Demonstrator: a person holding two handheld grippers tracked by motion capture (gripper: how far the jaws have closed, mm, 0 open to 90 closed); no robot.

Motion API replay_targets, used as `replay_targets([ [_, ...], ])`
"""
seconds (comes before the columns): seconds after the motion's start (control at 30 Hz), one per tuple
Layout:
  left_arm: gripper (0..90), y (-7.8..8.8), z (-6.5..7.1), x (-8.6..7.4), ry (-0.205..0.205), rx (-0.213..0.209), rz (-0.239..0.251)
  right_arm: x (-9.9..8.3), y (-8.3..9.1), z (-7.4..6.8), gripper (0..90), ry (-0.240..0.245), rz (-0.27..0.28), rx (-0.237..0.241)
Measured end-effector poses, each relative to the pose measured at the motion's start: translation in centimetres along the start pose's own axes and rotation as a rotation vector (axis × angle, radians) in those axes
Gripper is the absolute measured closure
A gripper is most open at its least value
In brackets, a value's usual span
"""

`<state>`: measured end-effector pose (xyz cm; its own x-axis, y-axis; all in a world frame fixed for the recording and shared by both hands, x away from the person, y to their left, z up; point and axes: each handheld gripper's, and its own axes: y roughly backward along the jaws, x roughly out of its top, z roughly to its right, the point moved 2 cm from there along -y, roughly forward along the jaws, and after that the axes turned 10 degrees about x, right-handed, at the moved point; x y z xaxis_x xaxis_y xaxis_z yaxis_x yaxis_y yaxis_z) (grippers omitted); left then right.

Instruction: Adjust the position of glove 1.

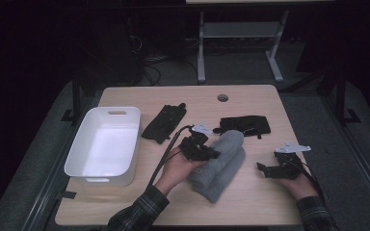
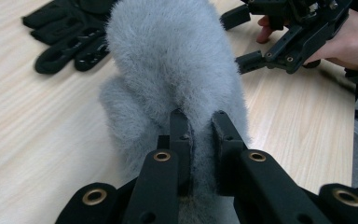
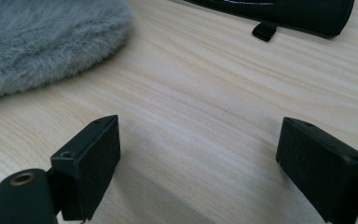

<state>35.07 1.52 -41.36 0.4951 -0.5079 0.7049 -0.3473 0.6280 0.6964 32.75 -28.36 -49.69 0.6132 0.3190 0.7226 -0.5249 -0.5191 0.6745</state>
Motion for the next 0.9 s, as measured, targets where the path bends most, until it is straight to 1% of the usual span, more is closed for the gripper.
replay_targets([
  [0.23,81.2,-1.2,0.8,-0.4,-0.007,-0.002,-0.015,0.0,0.0,0.0,13.1,-0.001,0.000,0.001],
  [0.27,81.2,-1.4,0.9,-0.5,-0.002,-0.004,-0.016,0.0,0.0,0.0,13.1,-0.001,0.000,0.001],
  [0.37,81.2,-1.8,1.1,-0.7,-0.016,0.000,-0.025,0.0,0.0,0.0,13.1,-0.001,0.000,0.001],
  [0.4,81.1,-2.0,1.2,-0.7,-0.015,0.000,-0.027,0.0,0.0,0.0,13.1,-0.001,0.000,0.001],
  [0.43,81.1,-2.2,1.4,-0.8,-0.017,0.003,-0.030,0.0,0.0,0.0,13.1,-0.001,0.000,0.001],
  [0.47,81.1,-2.3,1.4,-0.9,-0.029,0.010,-0.039,0.0,0.0,0.0,13.1,0.000,0.000,0.000],
  [0.5,81.1,-2.5,1.6,-1.0,-0.027,0.016,-0.040,0.0,0.0,0.0,13.1,-0.001,0.000,0.001],
  [0.53,81.1,-2.7,1.6,-1.1,-0.038,0.019,-0.045,0.0,0.0,0.0,13.1,-0.001,0.000,0.001],
  [0.6,81.1,-3.1,1.7,-1.3,-0.033,0.035,-0.041,0.0,0.0,0.0,13.1,0.000,0.000,0.000],
  [0.63,81.1,-3.1,1.6,-1.4,-0.051,0.043,-0.053,0.0,0.0,0.0,13.1,-0.001,0.000,0.000],
  [0.7,81.0,-3.3,1.7,-1.5,-0.045,0.046,-0.055,0.0,0.0,0.0,13.1,0.000,-0.001,0.001],
  [0.73,81.0,-3.4,1.8,-1.6,-0.034,0.047,-0.048,0.0,0.0,0.0,13.1,0.000,-0.001,0.001],
  [0.8,79.0,-3.4,1.8,-1.6,-0.033,0.047,-0.043,0.0,0.0,0.0,13.1,0.000,-0.001,0.000],
  [0.83,79.0,-3.3,1.8,-1.6,-0.034,0.042,-0.038,0.0,0.0,0.0,13.1,0.000,-0.001,0.001],
  [0.9,75.4,-2.9,1.6,-1.4,-0.036,0.029,-0.030,0.0,0.0,0.0,13.1,0.000,0.000,0.000],
])
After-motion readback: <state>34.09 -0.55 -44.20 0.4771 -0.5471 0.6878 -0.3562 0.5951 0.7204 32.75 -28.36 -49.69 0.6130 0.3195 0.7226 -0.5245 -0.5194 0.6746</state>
